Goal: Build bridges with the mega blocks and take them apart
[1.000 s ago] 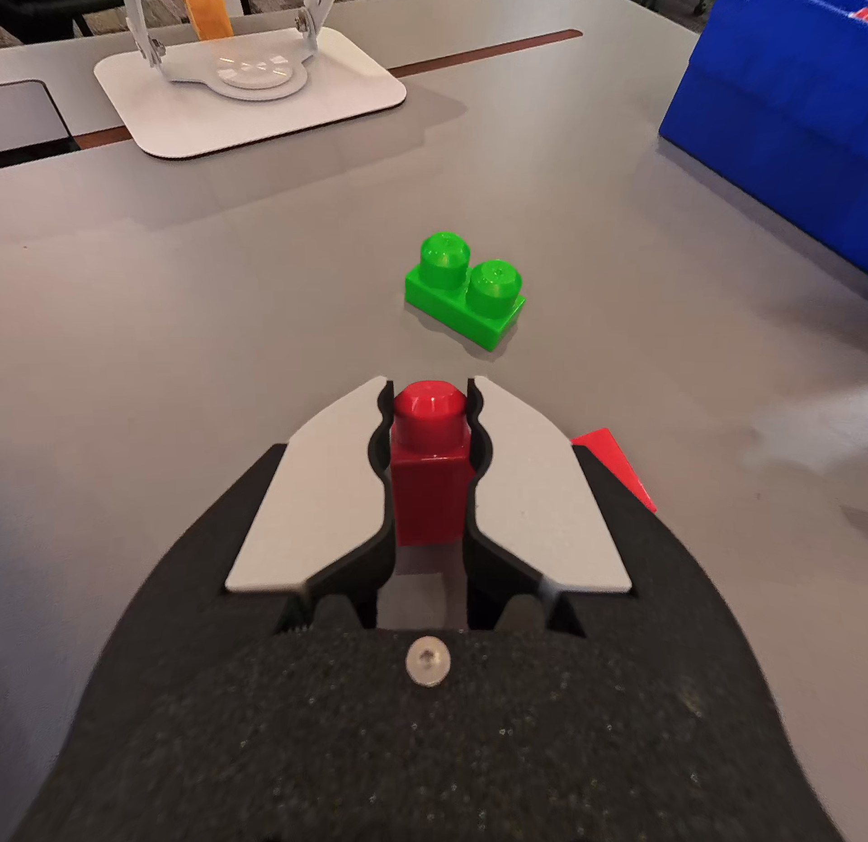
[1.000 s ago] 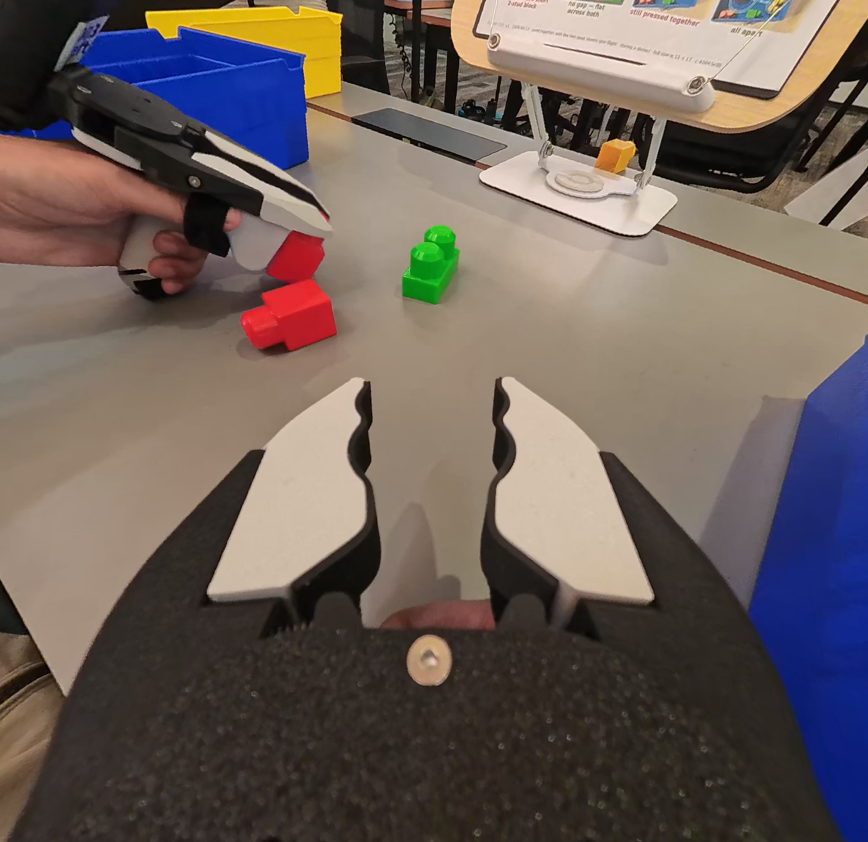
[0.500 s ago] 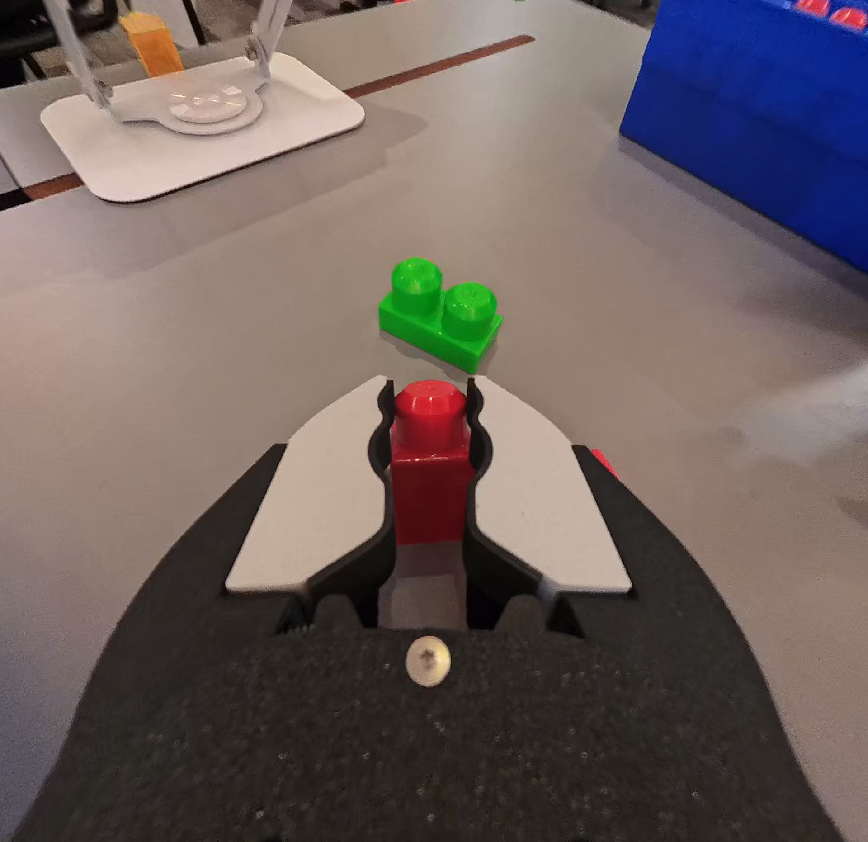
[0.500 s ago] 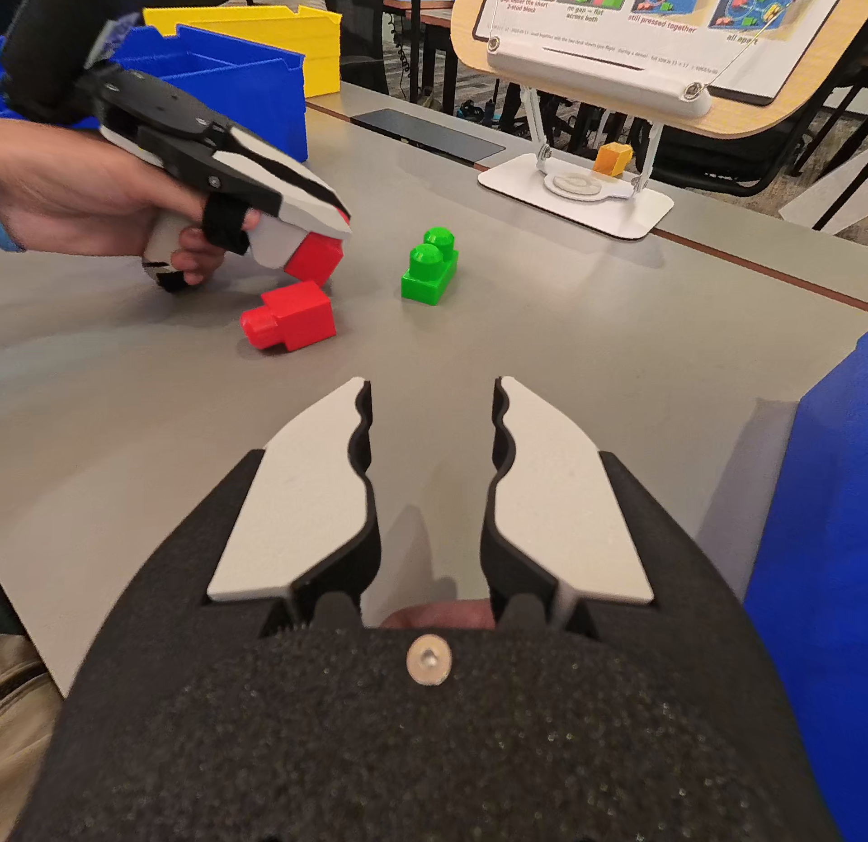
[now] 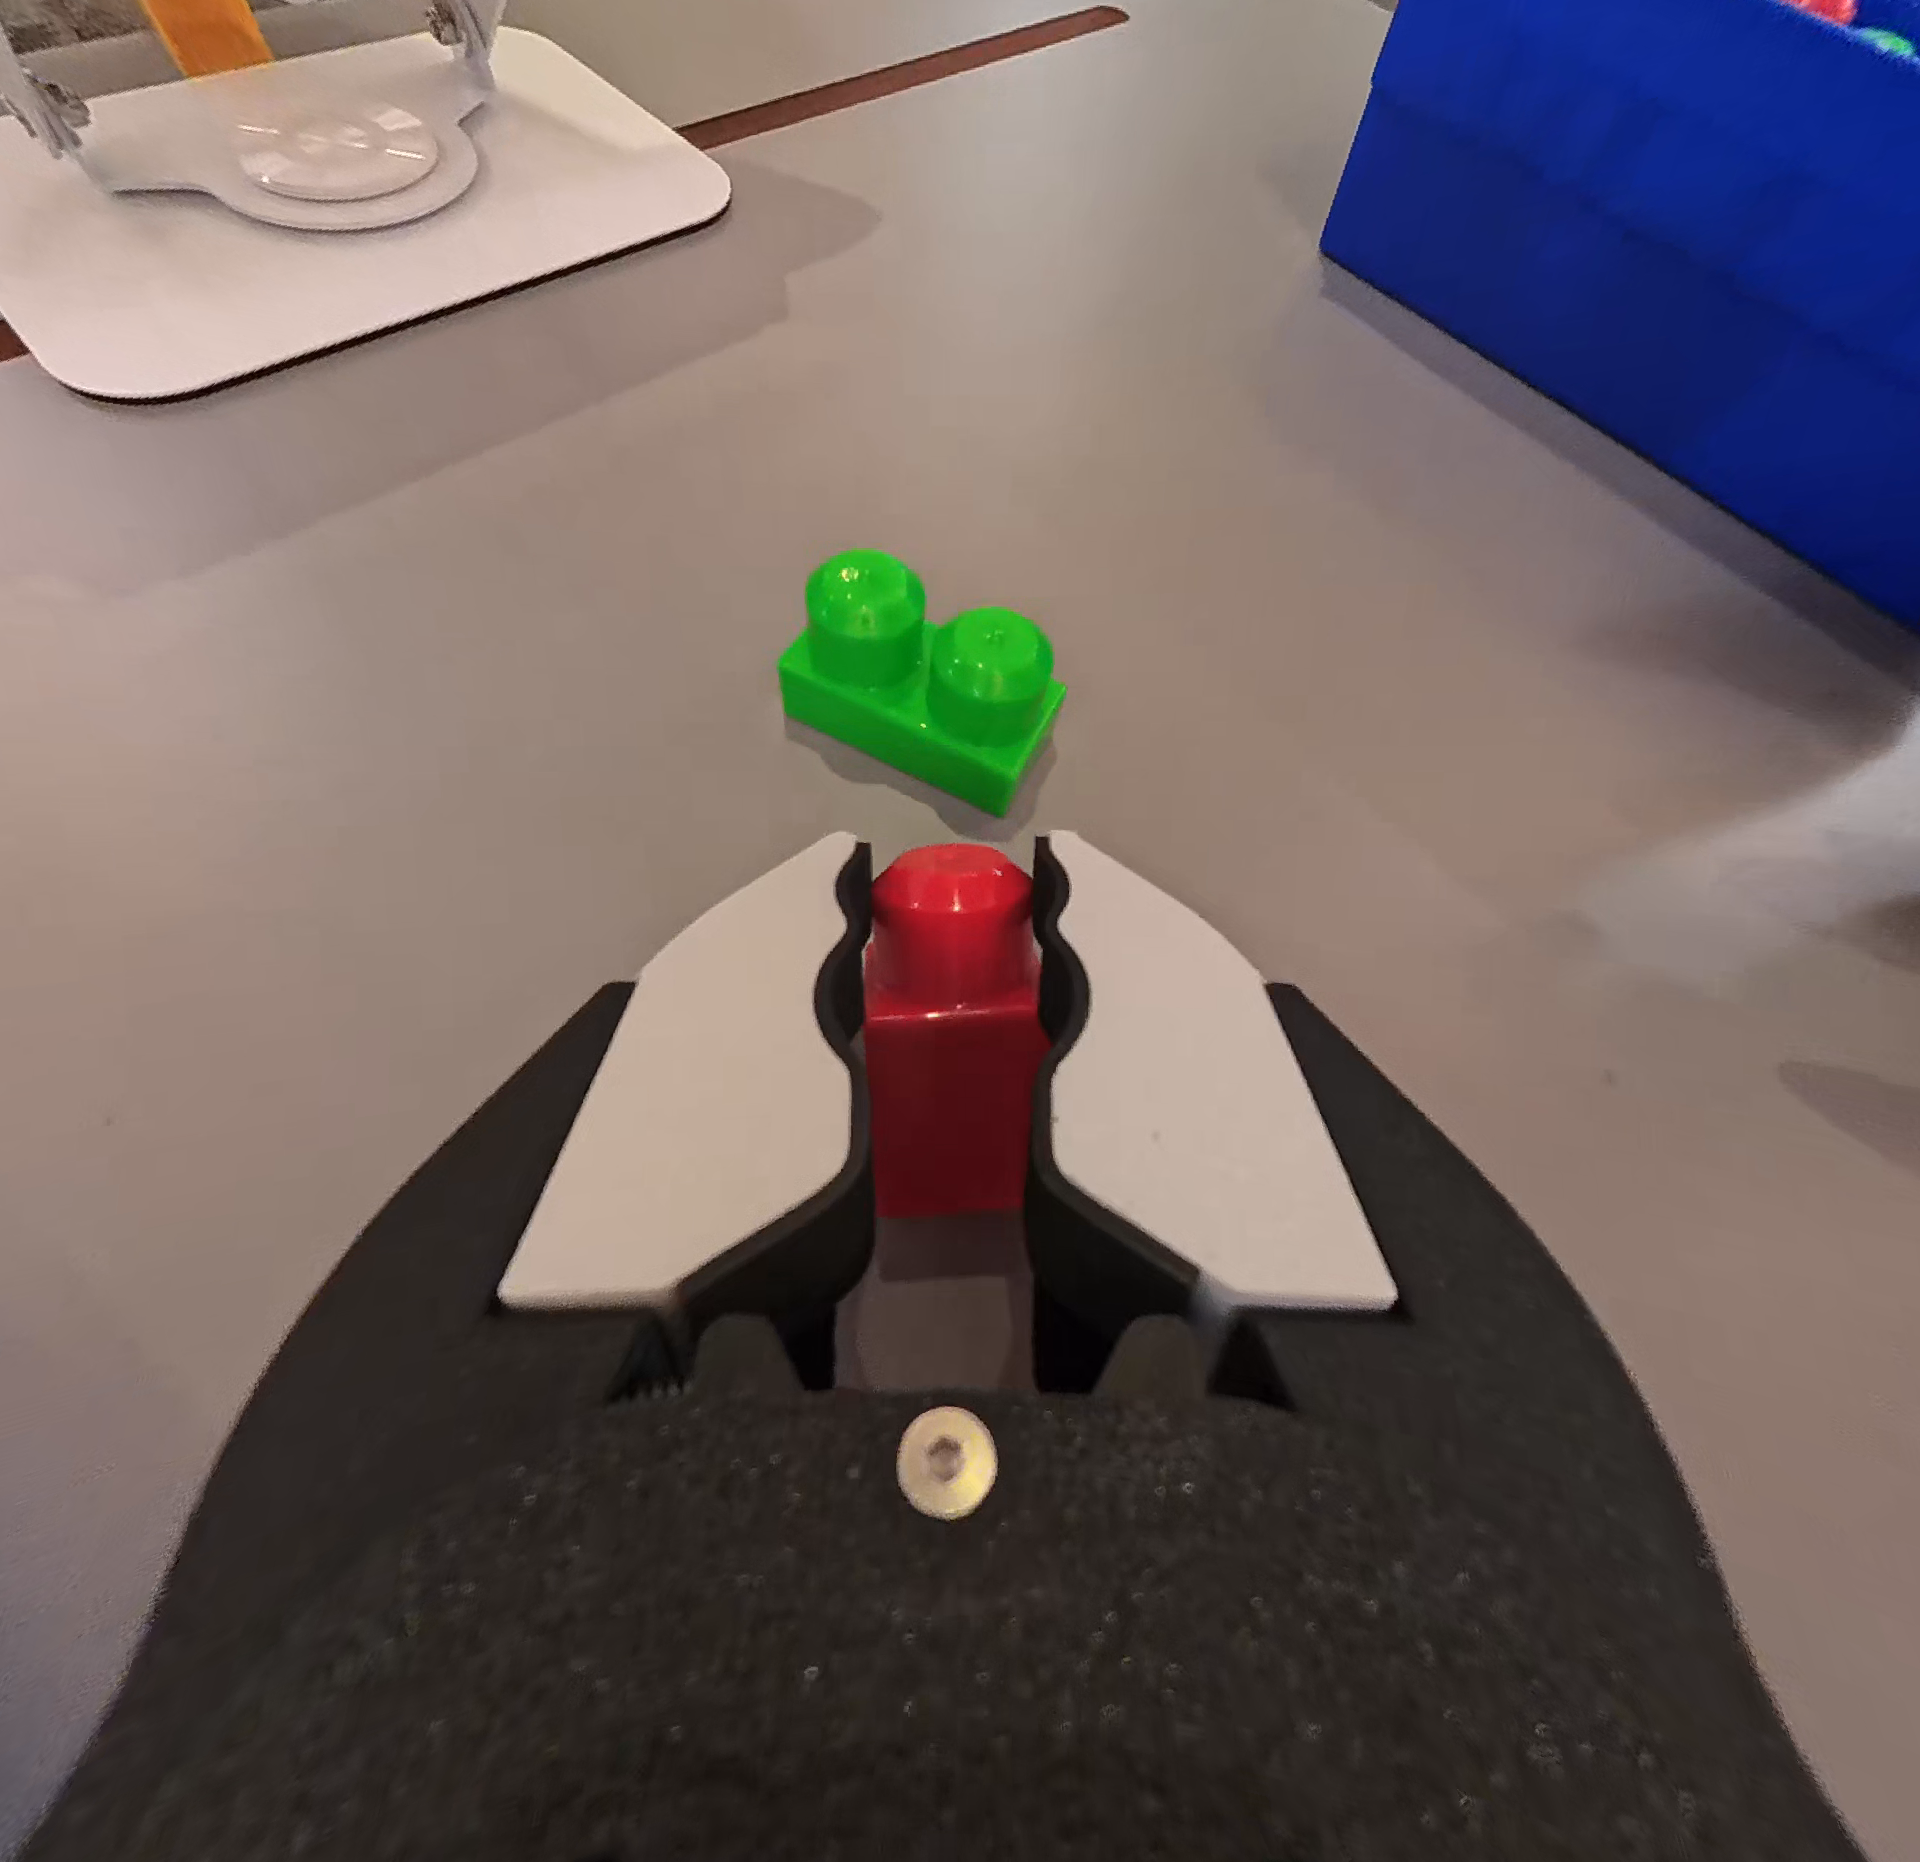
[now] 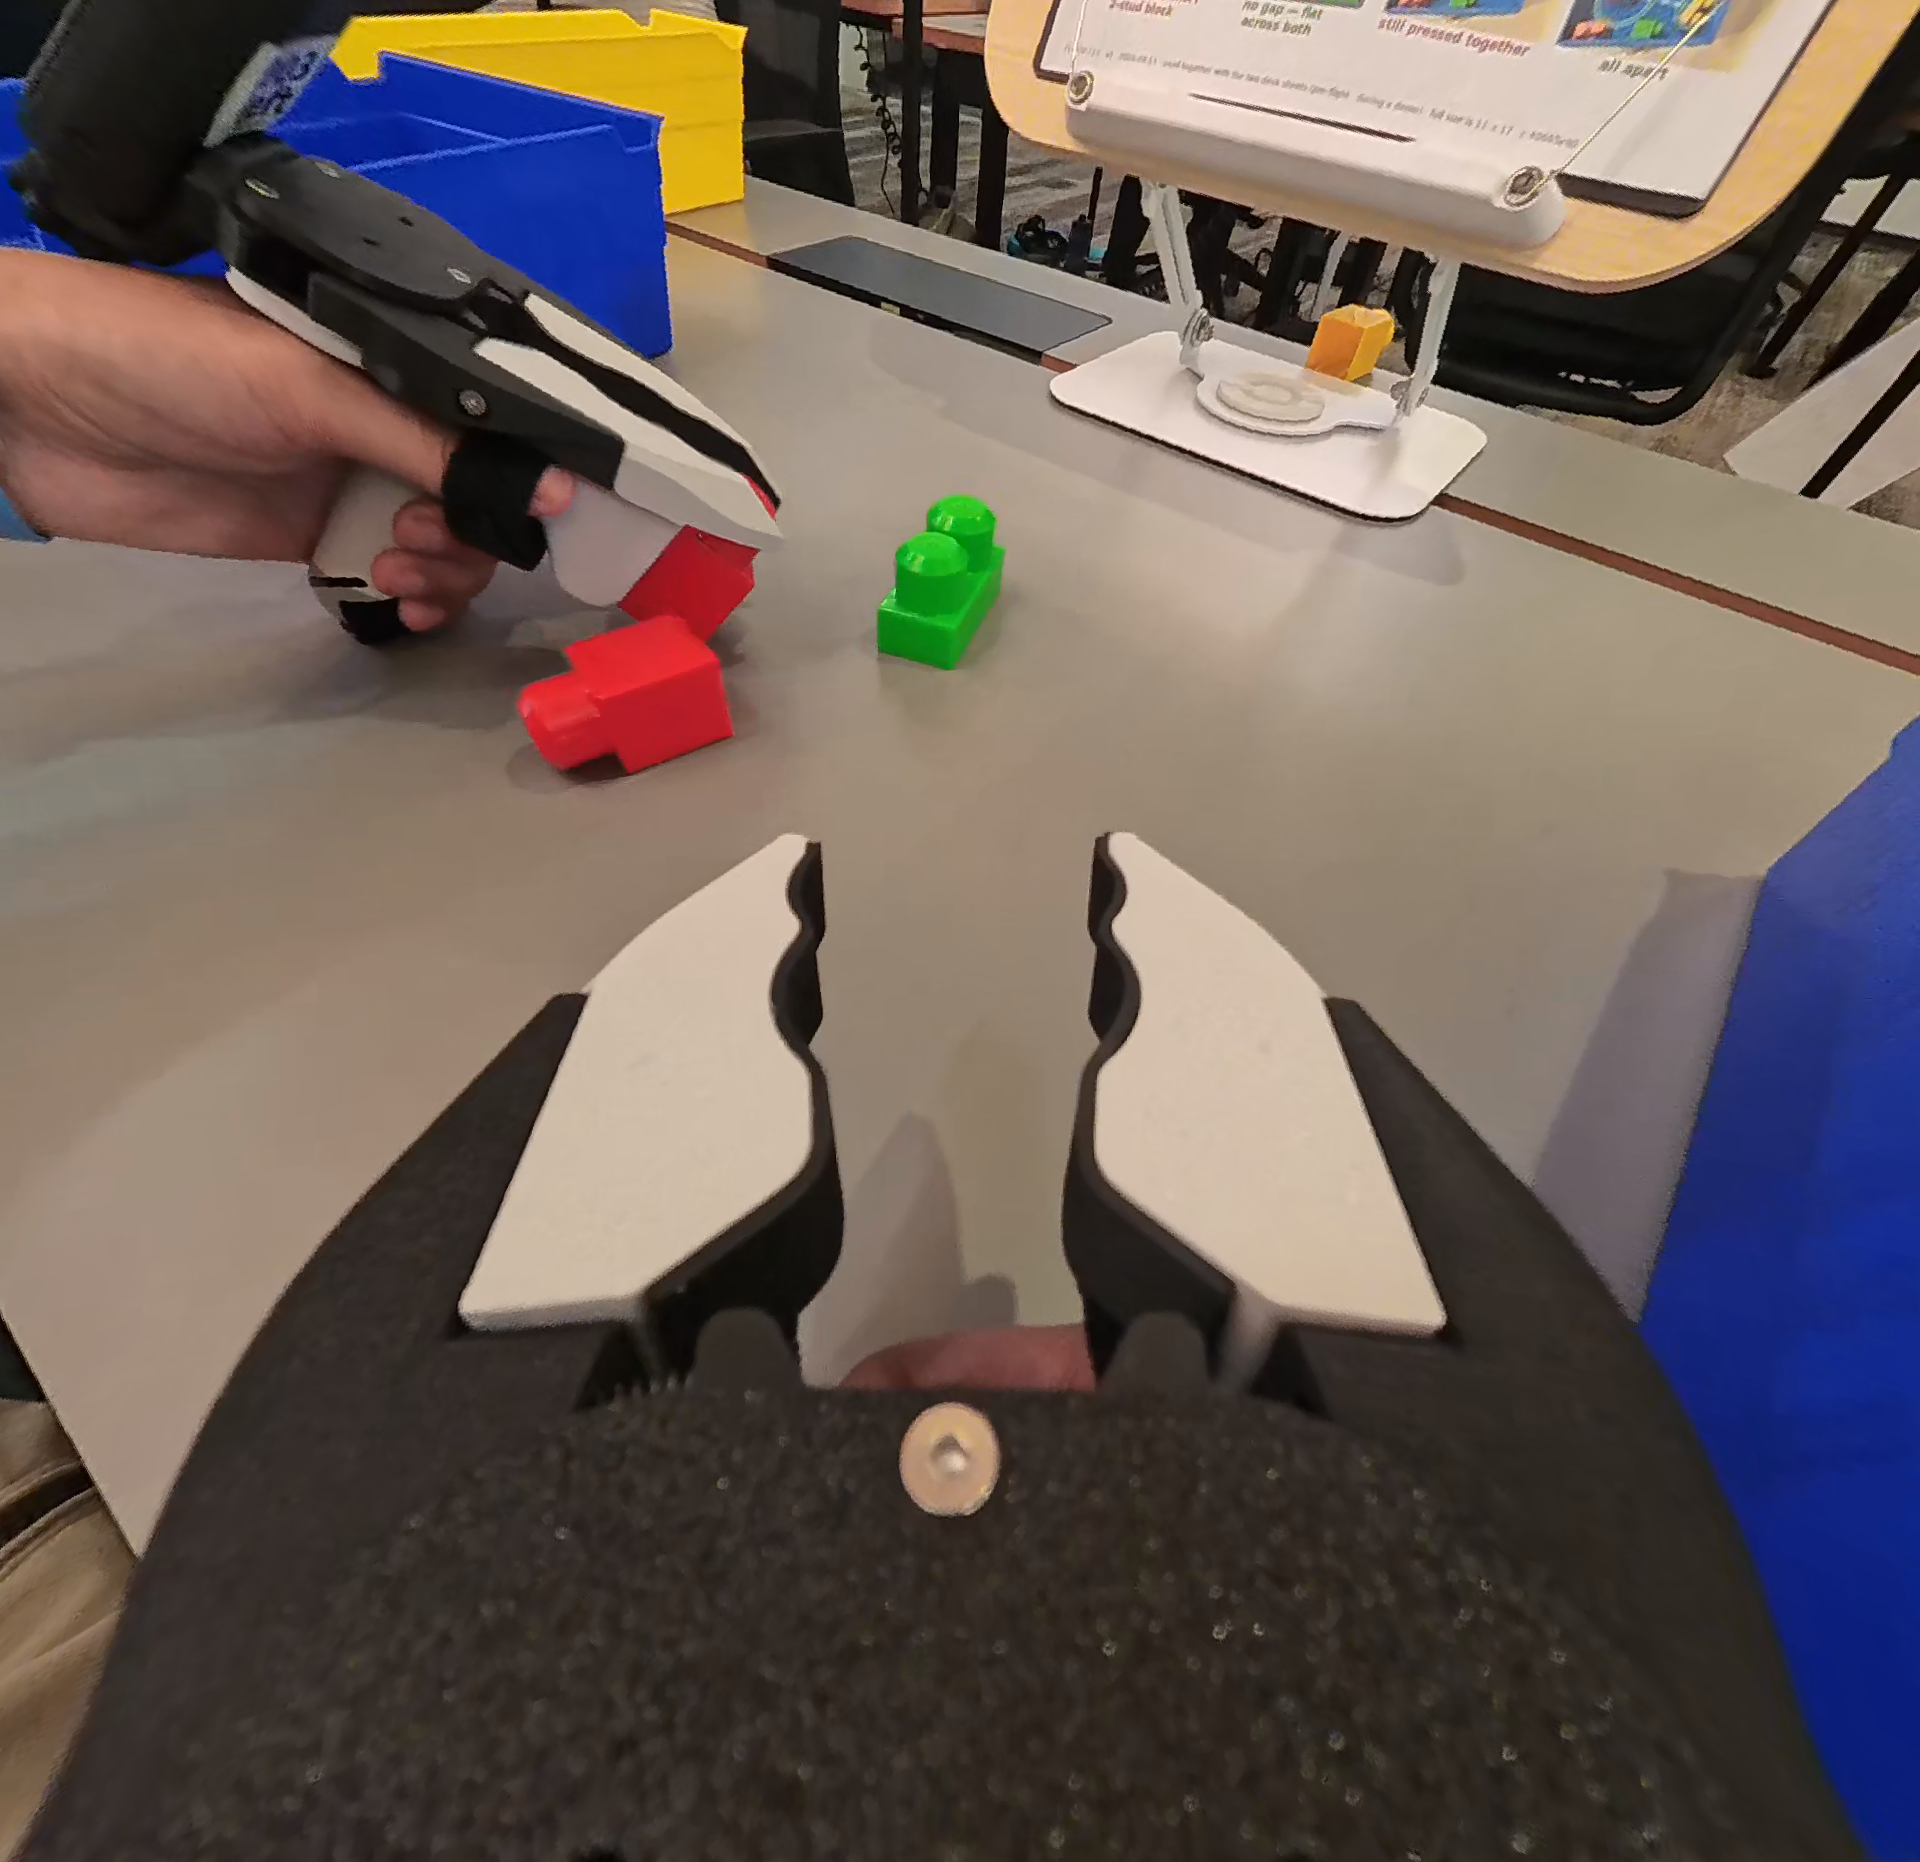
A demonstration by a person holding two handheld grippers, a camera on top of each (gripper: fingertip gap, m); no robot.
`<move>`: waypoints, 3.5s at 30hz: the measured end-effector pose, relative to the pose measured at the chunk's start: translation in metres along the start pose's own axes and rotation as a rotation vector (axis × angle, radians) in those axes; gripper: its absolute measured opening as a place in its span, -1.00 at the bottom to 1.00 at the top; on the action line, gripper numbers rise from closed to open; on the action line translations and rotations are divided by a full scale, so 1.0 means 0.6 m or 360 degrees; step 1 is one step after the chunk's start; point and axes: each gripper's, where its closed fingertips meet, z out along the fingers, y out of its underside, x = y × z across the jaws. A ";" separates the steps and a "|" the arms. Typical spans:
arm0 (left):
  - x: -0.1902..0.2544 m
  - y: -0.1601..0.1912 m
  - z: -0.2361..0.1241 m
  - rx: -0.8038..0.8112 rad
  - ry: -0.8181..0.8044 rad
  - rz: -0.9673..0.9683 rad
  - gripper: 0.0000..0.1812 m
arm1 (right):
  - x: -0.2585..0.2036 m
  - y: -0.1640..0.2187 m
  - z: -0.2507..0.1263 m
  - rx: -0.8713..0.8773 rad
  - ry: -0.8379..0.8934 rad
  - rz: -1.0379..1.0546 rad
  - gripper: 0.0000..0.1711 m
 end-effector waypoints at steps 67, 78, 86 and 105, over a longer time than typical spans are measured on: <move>0.086 0.011 -0.228 0.0462 -0.0583 0.0007 -0.28 | 0.005 0.010 0.006 -0.0037 0.0039 -0.0042 -0.43; 0.180 0.092 -0.263 0.0614 -0.0987 -0.0085 -0.29 | 0.007 0.005 0.007 -0.0016 0.0074 -0.0052 -0.44; 0.197 0.102 -0.235 0.0511 -0.0889 -0.0092 -0.26 | -0.002 0.009 0.012 -0.0041 0.0069 -0.0086 -0.43; 0.119 0.115 -0.085 -0.0253 -0.0735 -0.0411 -0.32 | 0.018 0.006 -0.001 -0.0010 0.0064 -0.0025 -0.44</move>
